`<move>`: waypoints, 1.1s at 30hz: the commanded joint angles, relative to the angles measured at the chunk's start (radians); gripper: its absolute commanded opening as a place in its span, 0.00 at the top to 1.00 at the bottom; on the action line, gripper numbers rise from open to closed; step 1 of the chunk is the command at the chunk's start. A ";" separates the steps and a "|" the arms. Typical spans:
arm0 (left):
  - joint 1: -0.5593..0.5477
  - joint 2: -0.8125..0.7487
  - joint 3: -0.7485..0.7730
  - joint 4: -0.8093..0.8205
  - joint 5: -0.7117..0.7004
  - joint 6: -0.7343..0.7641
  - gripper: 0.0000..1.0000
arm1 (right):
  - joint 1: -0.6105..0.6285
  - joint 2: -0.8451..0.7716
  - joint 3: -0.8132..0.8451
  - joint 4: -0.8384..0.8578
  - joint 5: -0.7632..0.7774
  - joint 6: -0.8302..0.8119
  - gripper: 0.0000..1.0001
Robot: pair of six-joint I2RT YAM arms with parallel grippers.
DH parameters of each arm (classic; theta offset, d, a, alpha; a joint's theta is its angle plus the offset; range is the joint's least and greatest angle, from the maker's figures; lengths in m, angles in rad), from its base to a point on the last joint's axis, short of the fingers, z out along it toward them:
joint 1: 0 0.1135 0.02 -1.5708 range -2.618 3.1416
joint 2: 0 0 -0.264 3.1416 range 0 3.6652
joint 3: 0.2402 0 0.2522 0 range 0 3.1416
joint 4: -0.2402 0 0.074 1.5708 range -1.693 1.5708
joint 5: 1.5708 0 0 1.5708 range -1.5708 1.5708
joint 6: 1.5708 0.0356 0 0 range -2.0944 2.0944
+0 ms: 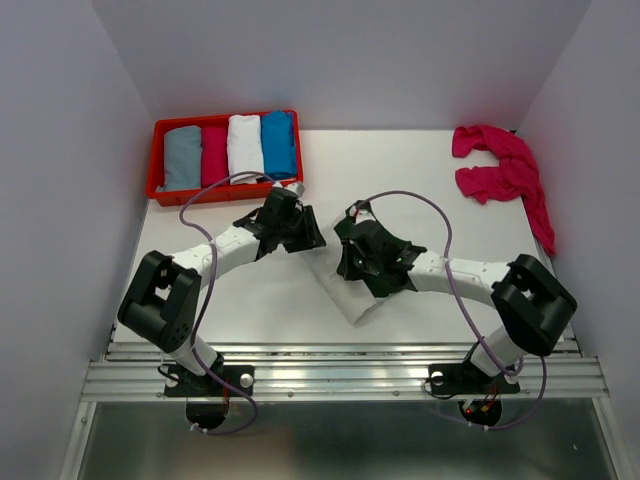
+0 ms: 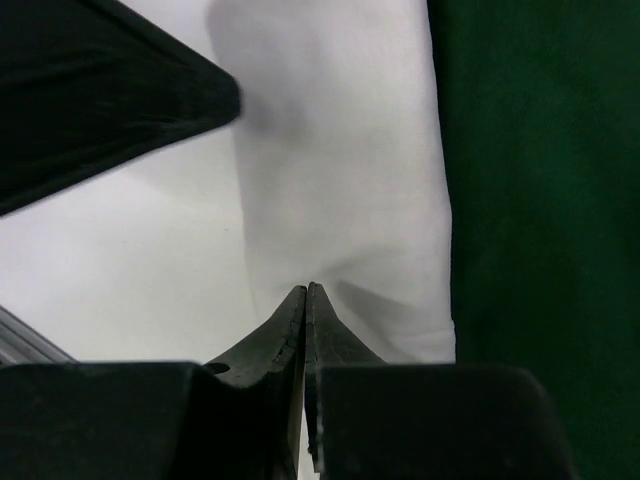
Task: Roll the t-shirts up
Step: Roll the T-shirt to the center of the board.
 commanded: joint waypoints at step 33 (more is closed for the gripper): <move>0.098 0.012 -0.027 0.066 0.077 -0.001 0.50 | -0.058 0.176 0.265 0.003 -0.089 -0.004 0.99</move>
